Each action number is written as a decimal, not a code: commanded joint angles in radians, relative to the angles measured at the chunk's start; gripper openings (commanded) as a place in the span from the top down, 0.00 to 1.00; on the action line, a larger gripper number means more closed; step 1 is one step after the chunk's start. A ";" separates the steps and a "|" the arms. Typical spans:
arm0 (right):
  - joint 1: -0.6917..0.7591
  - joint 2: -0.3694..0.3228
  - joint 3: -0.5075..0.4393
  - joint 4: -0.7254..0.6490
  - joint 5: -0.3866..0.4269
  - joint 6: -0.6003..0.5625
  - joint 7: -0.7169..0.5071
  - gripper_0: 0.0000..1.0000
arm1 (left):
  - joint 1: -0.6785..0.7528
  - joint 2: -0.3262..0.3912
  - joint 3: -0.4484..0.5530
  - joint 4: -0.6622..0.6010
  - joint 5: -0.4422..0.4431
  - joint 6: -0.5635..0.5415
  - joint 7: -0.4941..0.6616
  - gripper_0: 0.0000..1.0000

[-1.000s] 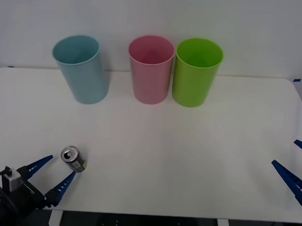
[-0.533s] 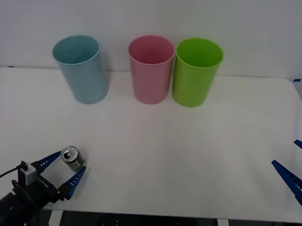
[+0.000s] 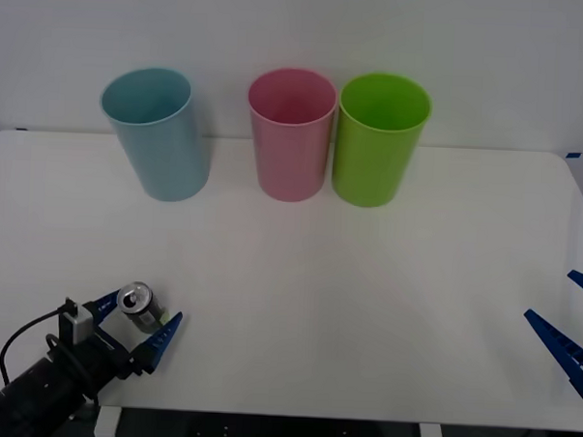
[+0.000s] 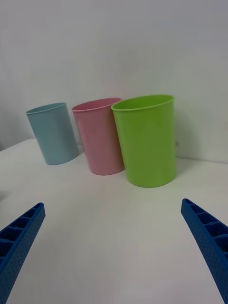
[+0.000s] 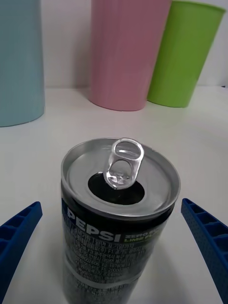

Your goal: Grasp the object on the table and drop it into the matching bin: aluminum can to the light blue bin, PET bottle to the pink bin.

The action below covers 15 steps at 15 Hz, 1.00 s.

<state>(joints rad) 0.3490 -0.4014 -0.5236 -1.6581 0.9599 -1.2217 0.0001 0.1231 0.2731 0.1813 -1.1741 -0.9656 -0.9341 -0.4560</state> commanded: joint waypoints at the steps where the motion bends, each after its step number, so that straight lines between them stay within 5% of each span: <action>1: 0.000 0.000 0.000 0.000 0.000 0.000 0.000 0.00 | -0.010 0.001 -0.002 0.011 0.001 0.000 -0.006 0.00; 4: 0.000 0.000 0.000 0.000 0.000 0.000 0.000 0.00 | -0.010 0.001 -0.002 0.011 0.001 0.000 -0.006 0.00; 6: 0.000 0.000 0.000 0.000 0.000 0.000 0.000 0.00 | -0.010 0.001 -0.002 0.011 0.002 0.000 -0.006 0.87; 7: 0.000 0.000 0.000 0.000 0.000 0.000 0.000 0.00 | -0.010 0.001 -0.002 0.011 0.002 -0.002 -0.009 0.98; 15: 0.000 0.000 0.000 0.000 0.000 0.000 0.000 0.00 | -0.007 0.001 -0.002 0.011 0.008 -0.002 -0.010 1.00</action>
<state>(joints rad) 0.3490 -0.4014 -0.5236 -1.6581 0.9599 -1.2217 0.0000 0.1154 0.2745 0.1793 -1.1626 -0.9575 -0.9347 -0.4663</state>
